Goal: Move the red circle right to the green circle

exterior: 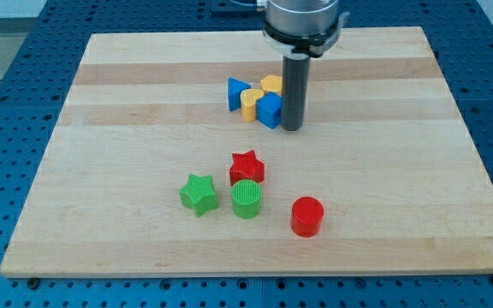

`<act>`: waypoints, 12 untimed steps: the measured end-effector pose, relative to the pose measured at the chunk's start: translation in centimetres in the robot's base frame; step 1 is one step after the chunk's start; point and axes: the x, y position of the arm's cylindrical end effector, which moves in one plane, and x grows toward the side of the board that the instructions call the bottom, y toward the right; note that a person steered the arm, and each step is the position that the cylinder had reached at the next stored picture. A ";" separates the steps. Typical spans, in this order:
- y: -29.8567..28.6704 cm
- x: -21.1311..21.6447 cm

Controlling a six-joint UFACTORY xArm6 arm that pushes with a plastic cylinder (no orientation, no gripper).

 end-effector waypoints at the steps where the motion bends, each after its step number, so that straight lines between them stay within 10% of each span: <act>1: 6.8 0.4; 3: 16.7 0.5; 7: 6.7 -0.3; 10: 8.4 16.1; 12: 0.7 16.8</act>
